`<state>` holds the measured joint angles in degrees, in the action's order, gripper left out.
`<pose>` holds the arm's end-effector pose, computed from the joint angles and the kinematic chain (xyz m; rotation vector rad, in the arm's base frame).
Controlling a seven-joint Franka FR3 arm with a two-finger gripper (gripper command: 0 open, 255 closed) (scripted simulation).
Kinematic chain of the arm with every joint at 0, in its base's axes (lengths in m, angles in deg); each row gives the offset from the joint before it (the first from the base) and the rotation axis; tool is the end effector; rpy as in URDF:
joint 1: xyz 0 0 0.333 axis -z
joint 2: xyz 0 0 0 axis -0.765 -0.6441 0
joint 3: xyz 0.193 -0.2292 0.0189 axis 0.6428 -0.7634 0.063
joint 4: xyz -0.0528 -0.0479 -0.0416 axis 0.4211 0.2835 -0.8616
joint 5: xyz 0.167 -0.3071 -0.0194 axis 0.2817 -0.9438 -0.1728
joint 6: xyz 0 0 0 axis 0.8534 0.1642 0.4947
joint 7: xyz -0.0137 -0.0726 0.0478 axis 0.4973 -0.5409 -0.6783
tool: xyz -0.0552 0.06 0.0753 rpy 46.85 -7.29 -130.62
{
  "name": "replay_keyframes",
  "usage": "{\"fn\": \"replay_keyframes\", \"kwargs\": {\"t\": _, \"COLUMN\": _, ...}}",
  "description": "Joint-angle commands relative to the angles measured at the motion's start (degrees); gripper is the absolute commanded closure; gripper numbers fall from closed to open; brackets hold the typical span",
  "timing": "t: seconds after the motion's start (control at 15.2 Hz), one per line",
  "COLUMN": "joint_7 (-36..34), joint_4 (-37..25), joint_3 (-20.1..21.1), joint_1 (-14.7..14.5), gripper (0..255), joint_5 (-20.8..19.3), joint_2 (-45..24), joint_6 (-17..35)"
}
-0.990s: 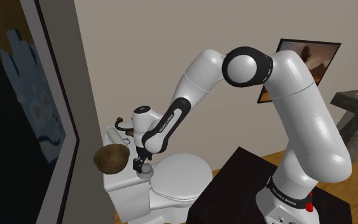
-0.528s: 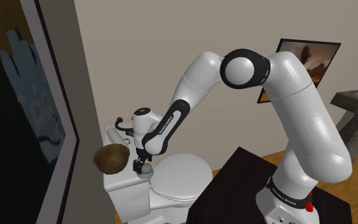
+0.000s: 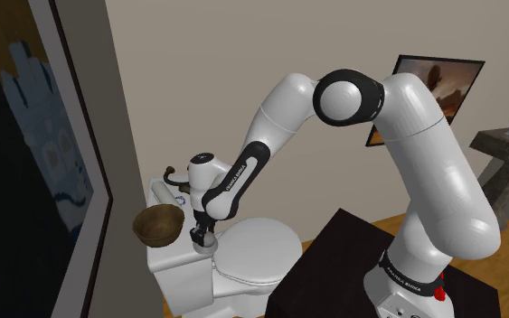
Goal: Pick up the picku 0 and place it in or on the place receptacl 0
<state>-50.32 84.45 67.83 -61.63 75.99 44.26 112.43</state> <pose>0.5384 0.1998 0.1233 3.0987 0.4535 -0.0100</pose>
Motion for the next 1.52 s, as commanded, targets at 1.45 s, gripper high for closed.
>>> {"fn": "replay_keyframes", "kwargs": {"t": 1.45, "joint_7": 2.1, "joint_4": 3.5, "joint_3": 3.0, "joint_1": 2.3, "gripper": 255, "joint_5": 3.0, "joint_2": 12.7, "joint_6": -9.3}}
